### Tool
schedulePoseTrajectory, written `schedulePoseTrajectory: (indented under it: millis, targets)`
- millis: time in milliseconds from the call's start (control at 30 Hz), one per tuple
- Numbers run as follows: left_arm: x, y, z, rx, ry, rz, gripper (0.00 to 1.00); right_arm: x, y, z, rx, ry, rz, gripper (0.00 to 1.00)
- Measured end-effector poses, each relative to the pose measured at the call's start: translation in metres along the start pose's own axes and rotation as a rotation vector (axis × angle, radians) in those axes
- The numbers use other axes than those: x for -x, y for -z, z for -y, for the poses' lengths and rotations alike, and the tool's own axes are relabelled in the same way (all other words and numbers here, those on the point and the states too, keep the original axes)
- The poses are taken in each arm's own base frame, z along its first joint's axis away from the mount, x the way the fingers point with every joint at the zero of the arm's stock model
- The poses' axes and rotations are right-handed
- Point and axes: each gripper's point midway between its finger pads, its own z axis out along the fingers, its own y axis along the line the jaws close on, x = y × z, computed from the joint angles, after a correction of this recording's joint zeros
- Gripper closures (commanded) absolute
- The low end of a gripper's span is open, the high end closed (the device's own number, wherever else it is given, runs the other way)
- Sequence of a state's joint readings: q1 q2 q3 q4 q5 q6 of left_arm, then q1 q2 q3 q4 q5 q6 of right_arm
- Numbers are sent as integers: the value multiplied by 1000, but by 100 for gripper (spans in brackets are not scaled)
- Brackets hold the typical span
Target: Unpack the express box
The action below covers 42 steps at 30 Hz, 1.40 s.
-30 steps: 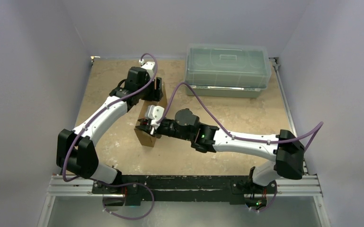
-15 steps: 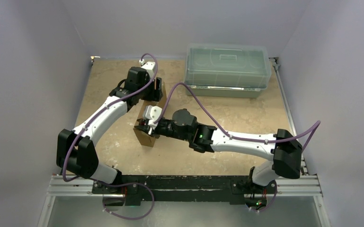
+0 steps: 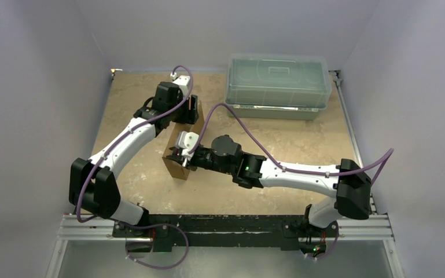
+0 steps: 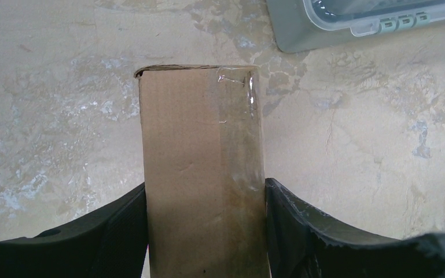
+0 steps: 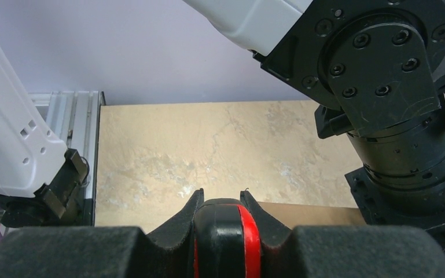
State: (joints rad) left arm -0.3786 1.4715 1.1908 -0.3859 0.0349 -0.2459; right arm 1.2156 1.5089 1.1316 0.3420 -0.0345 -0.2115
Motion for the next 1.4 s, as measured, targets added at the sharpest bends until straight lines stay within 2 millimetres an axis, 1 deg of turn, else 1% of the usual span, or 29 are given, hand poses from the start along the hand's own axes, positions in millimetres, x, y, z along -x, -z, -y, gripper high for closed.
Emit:
schedulePoseTrajectory:
  millis: [233,433,500,633,833,933,1067,1200,1300,1400]
  targets:
    - [0,0,-1,0,-1,0,62,-2,0,2,-21,-9,13,100]
    - [1,0,-2,8,9,3,63,-4,15,4,-35,-21,-25,100]
    - [1,0,-2,9,11,3,64,-4,18,4,-37,-30,-31,100]
    - [1,0,-2,8,8,2,66,-6,16,4,-48,-47,-20,100]
    - [1,-1,-2,1,-8,1,67,-12,5,4,-67,-64,-3,100]
    - [1,-1,-2,2,-8,2,67,-11,8,5,-78,-64,-12,100]
    - [1,-1,-4,17,19,5,68,-9,20,6,-80,-64,-34,100]
    - [1,-1,-2,18,40,6,68,-11,29,5,-81,-64,-33,100]
    - [1,-1,-2,18,41,5,69,-12,29,4,-81,-72,-11,100]
    - [1,-1,-2,13,31,3,69,-13,23,3,-79,-76,8,100]
